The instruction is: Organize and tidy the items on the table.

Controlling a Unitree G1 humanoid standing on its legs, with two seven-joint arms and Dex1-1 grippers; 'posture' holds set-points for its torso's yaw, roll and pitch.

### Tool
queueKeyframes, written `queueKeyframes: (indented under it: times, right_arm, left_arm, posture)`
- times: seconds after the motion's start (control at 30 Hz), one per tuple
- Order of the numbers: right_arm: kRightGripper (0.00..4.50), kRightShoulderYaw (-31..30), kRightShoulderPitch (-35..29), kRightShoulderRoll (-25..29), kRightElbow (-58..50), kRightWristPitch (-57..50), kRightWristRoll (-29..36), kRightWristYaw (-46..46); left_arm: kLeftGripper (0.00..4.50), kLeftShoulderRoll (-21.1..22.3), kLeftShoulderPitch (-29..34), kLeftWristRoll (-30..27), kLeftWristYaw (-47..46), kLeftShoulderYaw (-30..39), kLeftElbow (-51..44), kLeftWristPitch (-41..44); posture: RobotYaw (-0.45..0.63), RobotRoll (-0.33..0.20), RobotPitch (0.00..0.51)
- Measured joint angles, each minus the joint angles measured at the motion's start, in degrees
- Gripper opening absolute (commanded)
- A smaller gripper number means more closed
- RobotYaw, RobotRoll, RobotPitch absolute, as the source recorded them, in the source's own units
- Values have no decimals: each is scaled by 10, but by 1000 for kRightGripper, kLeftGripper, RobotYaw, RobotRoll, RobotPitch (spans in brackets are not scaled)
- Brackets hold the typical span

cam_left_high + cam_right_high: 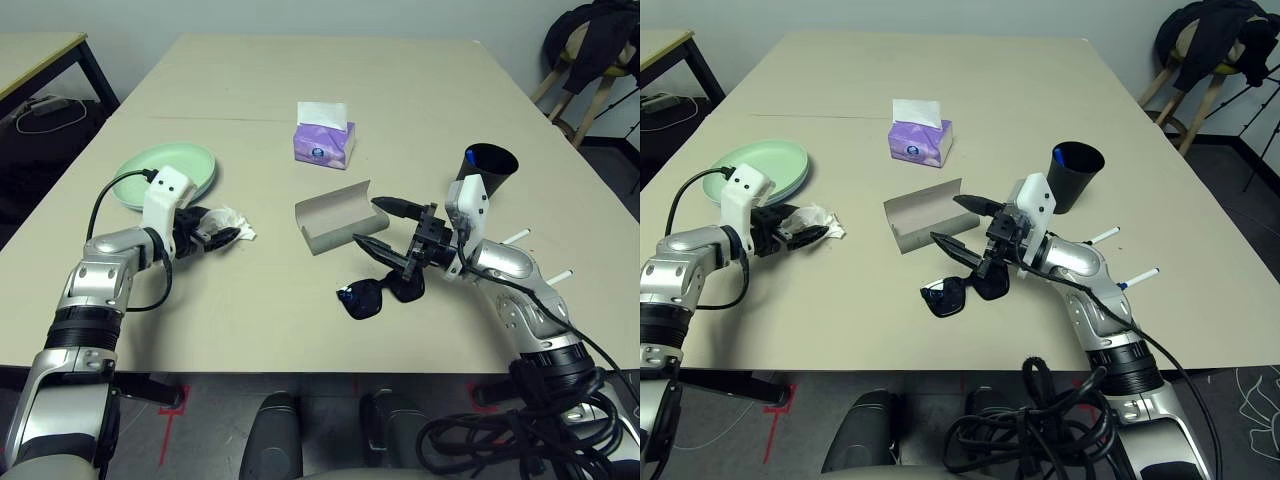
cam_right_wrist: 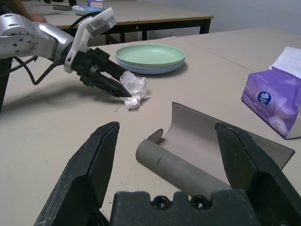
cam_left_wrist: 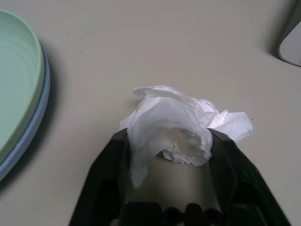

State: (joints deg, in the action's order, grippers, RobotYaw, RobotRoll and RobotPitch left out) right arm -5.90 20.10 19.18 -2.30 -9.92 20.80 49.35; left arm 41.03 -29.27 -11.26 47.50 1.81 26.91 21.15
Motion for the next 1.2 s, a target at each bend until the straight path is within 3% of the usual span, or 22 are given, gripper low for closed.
queueKeyframes:
  times: [0.17,0.2,0.43,0.57,0.7,0.87,0.97,1.2]
  right_arm:
    - [4500,0,-1,-1,0,1,0,0]
    - [4500,0,-1,-1,0,1,0,0]
    - [4500,0,-1,-2,0,2,0,0]
    - [4500,0,-1,-3,0,3,0,0]
    - [4500,0,2,-4,0,5,0,0]
    - [4500,0,7,-5,2,7,0,0]
    - [4500,0,11,-5,2,8,0,0]
    - [4500,0,11,-6,2,8,0,-2]
  left_arm:
    - [276,-1,4,-3,1,4,-10,9]
    - [38,-1,4,-5,1,5,-14,11]
    - [38,-17,0,-41,-7,45,-49,54]
    - [38,-37,-54,-71,-58,102,-49,79]
    - [38,-38,-135,-66,-143,149,21,36]
    - [38,-39,-215,-23,-272,162,191,-58]
    - [773,-40,-235,-9,-302,161,256,-99]
    - [3434,-44,-277,13,-330,155,363,-170]
  posture:
    - [153,0,78]
    - [154,0,78]
    - [154,0,77]
    - [161,0,78]
    - [163,0,76]
    - [157,0,73]
    - [153,0,72]
    - [139,0,71]
